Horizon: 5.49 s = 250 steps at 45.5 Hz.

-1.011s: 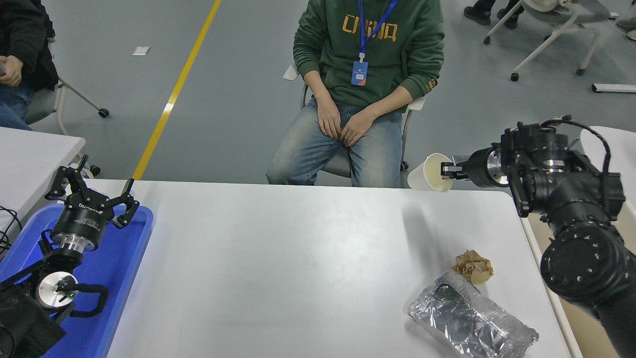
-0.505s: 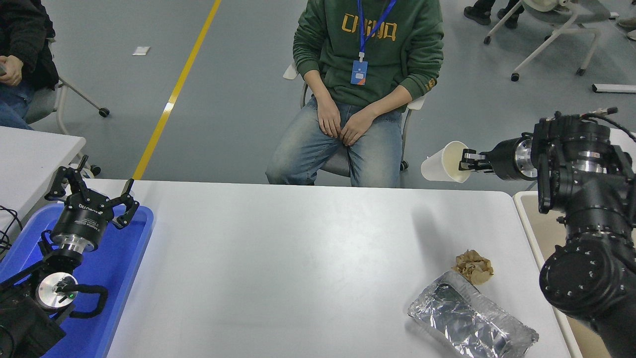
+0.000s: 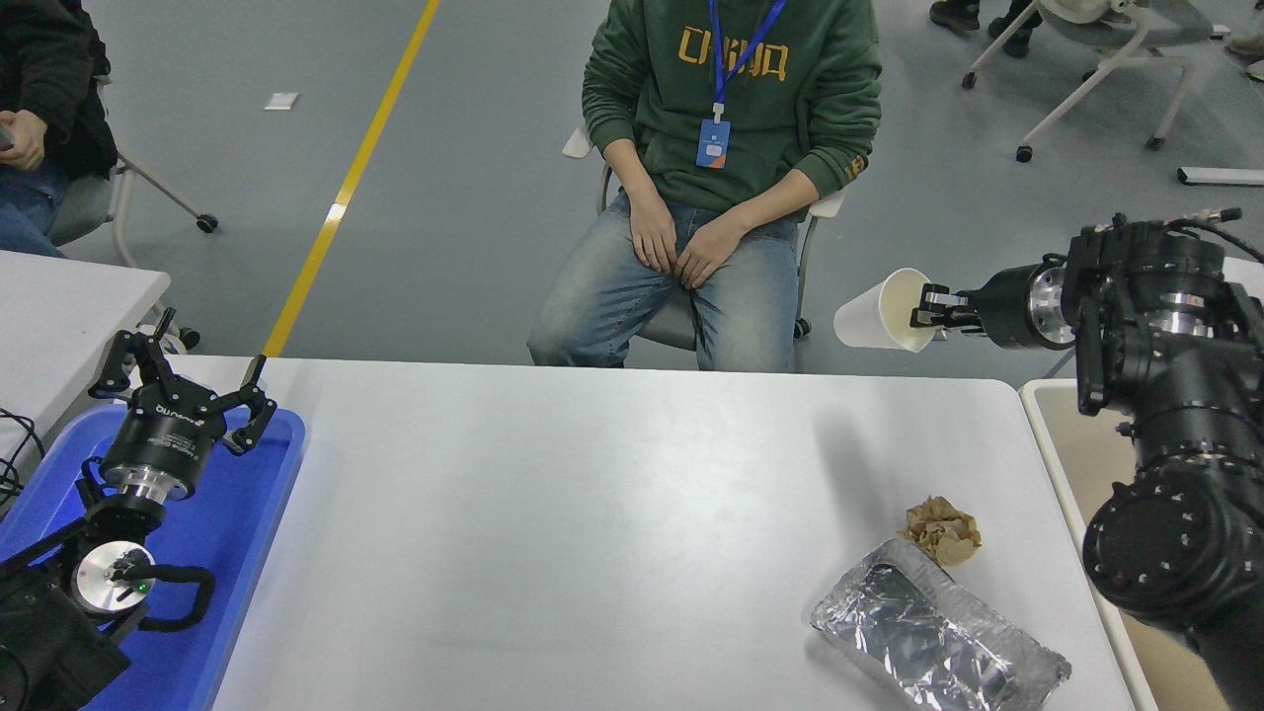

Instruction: Clean the table surface

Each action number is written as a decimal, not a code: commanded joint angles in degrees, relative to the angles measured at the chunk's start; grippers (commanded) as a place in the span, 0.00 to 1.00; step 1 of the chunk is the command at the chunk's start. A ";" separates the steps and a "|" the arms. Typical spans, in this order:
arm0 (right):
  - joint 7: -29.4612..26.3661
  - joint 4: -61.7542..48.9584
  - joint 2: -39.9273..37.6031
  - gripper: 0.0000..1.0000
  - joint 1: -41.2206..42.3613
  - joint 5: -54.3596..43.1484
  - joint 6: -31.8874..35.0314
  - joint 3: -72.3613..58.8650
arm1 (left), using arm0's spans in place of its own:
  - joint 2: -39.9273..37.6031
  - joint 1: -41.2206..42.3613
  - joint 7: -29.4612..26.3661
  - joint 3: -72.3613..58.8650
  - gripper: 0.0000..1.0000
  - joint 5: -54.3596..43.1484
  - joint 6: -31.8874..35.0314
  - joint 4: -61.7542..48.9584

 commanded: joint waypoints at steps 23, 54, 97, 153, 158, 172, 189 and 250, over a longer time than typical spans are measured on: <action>-24.99 64.60 -31.84 0.00 16.72 0.34 -21.33 14.39 | 0.00 -0.08 -0.01 0.00 1.00 0.00 -0.01 0.01; -28.69 82.18 -49.24 0.00 17.68 -6.25 -22.30 15.45 | 0.00 -0.08 0.08 0.00 1.00 0.00 -0.01 0.01; -28.60 65.60 -59.01 0.00 11.02 -10.47 -23.35 15.80 | 0.00 -0.08 0.08 -0.09 1.00 0.00 -0.01 0.01; -30.10 22.60 -22.35 0.00 -29.07 12.64 -38.91 23.54 | 0.00 -0.08 0.08 -0.09 1.00 0.00 -0.01 0.01; -30.10 22.60 -22.00 0.04 -29.78 12.73 -39.17 25.12 | 0.00 -0.08 0.08 -0.09 1.00 0.00 -0.01 0.01; -30.01 22.78 -22.09 1.00 -29.25 12.82 -39.79 27.58 | 0.00 -0.08 0.08 -0.09 1.00 0.00 -0.01 0.01; -30.01 26.55 -28.59 1.00 -26.35 13.00 -39.35 42.07 | 0.00 -0.08 0.08 -0.09 1.00 0.00 -0.01 0.01; -28.87 55.12 -5.49 1.00 -29.86 29.78 -41.28 88.92 | 0.00 -0.08 0.08 -0.09 1.00 0.00 -0.01 0.01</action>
